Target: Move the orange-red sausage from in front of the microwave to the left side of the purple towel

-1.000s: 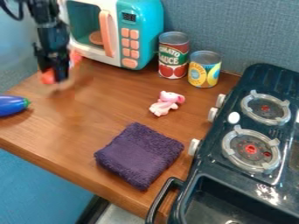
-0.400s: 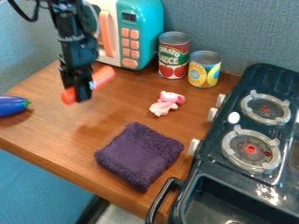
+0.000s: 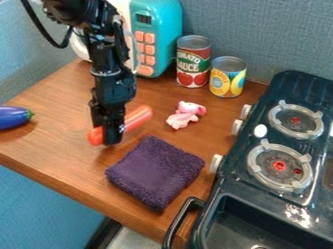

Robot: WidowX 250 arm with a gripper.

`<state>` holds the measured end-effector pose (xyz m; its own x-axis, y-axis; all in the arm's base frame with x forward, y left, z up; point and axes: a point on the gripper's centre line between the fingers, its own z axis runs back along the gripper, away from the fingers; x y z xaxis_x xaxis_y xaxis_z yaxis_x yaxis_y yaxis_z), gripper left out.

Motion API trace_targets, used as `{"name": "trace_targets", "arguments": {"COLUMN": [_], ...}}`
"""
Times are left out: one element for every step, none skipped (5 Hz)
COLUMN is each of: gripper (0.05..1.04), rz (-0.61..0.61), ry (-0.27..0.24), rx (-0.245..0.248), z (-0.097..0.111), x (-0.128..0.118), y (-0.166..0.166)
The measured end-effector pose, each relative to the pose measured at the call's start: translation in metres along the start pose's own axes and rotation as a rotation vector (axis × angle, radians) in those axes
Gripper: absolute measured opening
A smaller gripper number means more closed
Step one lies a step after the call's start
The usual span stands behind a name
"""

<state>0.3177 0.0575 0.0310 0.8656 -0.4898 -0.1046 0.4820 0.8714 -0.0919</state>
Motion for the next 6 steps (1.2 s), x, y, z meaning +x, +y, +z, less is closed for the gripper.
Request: {"name": "trace_targets", "arguments": {"gripper": [0.567, 0.567, 0.567, 0.567, 0.618, 0.896], "rz": [0.011, 0.041, 0.051, 0.065, 0.07, 0.175], "ry": [0.037, 0.06, 0.079, 0.106, 0.111, 0.117], "rx": [-0.003, 0.03, 0.036, 0.035, 0.023, -0.011], "z": [-0.009, -0.01, -0.012, -0.015, -0.016, -0.016], "x": [-0.01, -0.014, -0.017, -0.019, -0.02, -0.021], "y": [-0.004, 0.001, 0.003, 0.004, 0.003, 0.001]}}
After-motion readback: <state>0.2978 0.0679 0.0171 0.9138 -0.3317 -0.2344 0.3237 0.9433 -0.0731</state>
